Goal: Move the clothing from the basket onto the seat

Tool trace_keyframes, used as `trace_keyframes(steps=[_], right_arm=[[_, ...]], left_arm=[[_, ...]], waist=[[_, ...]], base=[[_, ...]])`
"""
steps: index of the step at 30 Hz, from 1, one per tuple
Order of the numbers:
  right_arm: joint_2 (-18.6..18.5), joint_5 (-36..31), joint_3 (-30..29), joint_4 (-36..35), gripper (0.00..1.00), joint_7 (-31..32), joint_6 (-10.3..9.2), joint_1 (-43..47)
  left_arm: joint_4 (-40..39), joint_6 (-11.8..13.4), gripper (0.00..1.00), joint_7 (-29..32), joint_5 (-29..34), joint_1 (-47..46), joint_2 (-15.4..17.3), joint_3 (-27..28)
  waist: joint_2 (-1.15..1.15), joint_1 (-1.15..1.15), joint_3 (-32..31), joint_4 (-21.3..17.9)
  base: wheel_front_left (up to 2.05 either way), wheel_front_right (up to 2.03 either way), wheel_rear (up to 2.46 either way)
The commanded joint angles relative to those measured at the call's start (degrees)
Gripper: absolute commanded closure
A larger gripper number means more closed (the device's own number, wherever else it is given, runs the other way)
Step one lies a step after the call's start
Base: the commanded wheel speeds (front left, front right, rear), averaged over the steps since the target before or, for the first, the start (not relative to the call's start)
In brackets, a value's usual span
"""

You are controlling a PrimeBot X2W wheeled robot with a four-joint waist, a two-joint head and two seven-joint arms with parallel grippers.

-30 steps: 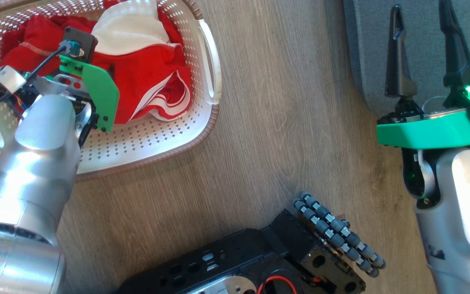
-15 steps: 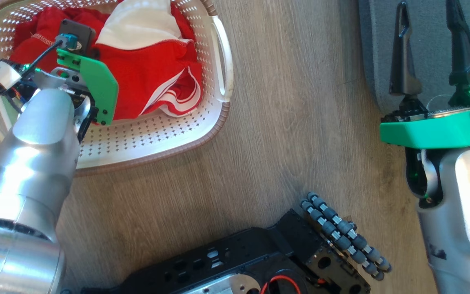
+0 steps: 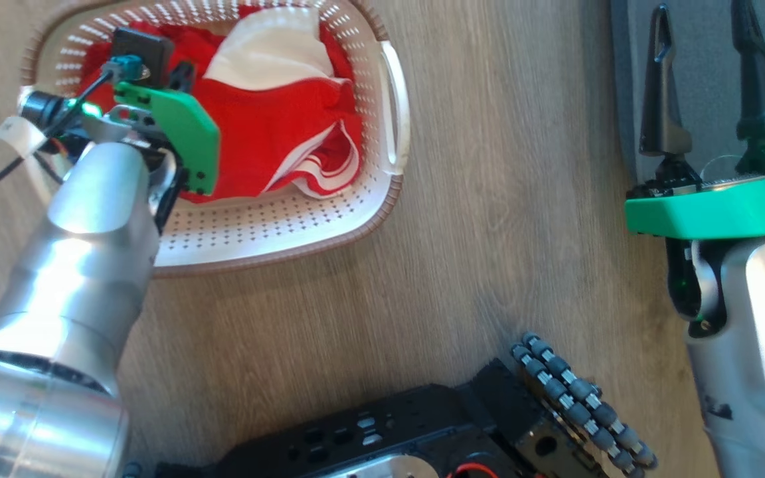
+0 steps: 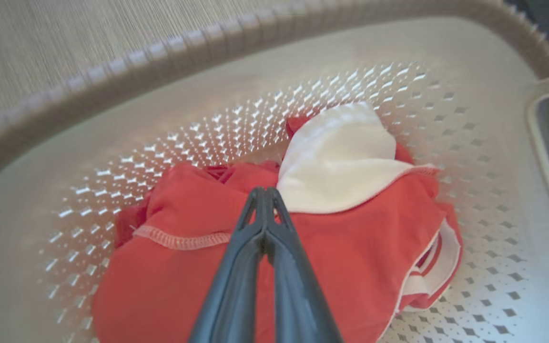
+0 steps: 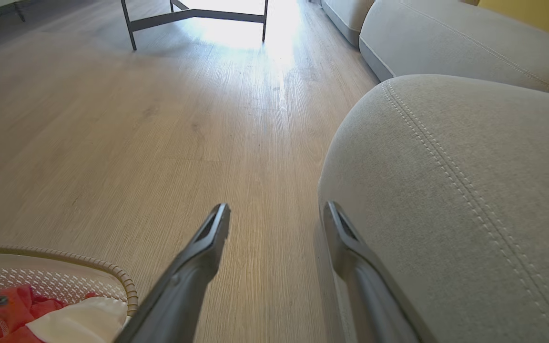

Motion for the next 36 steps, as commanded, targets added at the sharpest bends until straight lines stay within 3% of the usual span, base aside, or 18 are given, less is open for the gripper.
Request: trace_keyframes(steps=[1,14,15,16,17,18,36], right_arm=[[-1.1,-0.2,0.4,-1.2,0.00,-0.3,0.40,3.5],[-4.5,0.3,1.3,1.8,0.00,-0.3,0.40,7.3],[-4.9,0.4,1.5,2.0,0.00,-0.3,0.40,7.7],[-5.2,0.4,1.6,2.3,0.00,-0.3,0.40,8.1],[-5.4,0.5,1.8,2.7,0.00,-0.3,0.40,8.5],[-5.7,0.6,1.9,3.0,0.00,-0.3,0.40,8.9],[-10.2,2.1,3.6,6.7,0.00,-0.3,0.40,15.8]], left_arm=[[-1.1,-0.3,1.00,-1.1,-0.7,1.7,0.5,1.2],[-12.6,-0.4,1.00,-4.0,-6.5,11.6,-0.1,3.1],[-14.5,-0.3,0.77,-4.0,-6.9,12.8,0.0,4.0],[-16.3,-0.3,0.46,-4.0,-6.9,14.0,0.0,4.5],[-17.8,-0.2,0.07,-4.0,-6.9,15.5,0.2,4.9],[-19.3,-0.1,0.00,-4.0,-7.0,16.9,0.2,5.5],[-41.3,4.1,0.00,-4.0,-4.6,38.4,5.7,14.4]], waist=[[0.00,0.00,-2.1,1.5],[0.00,0.00,-17.2,7.0],[0.00,0.00,-18.4,7.3],[0.00,0.00,-19.7,7.8],[0.00,0.00,-20.9,8.1],[0.00,0.00,-22.2,8.4],[0.00,0.00,-40.1,14.3]], base=[[0.00,0.00,0.00],[0.00,0.00,0.00],[0.00,0.00,0.00],[0.00,0.00,0.00],[0.00,0.00,0.00],[0.00,0.00,0.00],[0.00,0.00,0.00]])
